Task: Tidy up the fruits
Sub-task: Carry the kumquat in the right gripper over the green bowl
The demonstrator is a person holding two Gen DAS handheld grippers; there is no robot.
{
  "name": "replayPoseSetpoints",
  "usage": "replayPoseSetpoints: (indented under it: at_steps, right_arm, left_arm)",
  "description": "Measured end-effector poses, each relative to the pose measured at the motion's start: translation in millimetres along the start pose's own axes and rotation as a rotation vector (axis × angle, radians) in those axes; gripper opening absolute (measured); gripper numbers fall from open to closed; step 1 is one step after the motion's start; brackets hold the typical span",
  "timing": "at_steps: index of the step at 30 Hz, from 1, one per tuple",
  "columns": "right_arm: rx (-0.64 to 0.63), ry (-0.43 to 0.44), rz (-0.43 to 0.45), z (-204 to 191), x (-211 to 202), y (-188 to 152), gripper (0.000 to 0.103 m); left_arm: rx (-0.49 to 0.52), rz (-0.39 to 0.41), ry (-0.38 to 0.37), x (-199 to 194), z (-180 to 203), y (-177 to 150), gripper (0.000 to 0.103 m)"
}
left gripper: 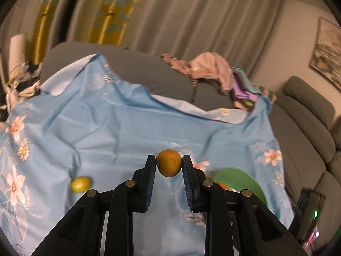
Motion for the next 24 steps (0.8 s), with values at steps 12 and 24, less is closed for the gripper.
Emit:
replayPoseSetpoints:
  at_steps: [12,24]
  right_arm:
    - [0.102,-0.1,0.119,49,-42,18,0.028]
    - [0.192,-0.154,0.124,88,-49,18,0.028]
  left_arm:
    - [0.149,-0.036,-0.081,-1,57,-26,0.025]
    - [0.265,-0.153,-0.146,11,105,-75,0.025]
Point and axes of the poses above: each gripper's, at about its wrist camera, not at the fingertips, and x roughly the way its jaws point, z to its right, y to its top, the point moved 5 cm from there along x, roughly the way its jaws point, and after that the axes turned 5 degrees about z, right-handed, at the moved point
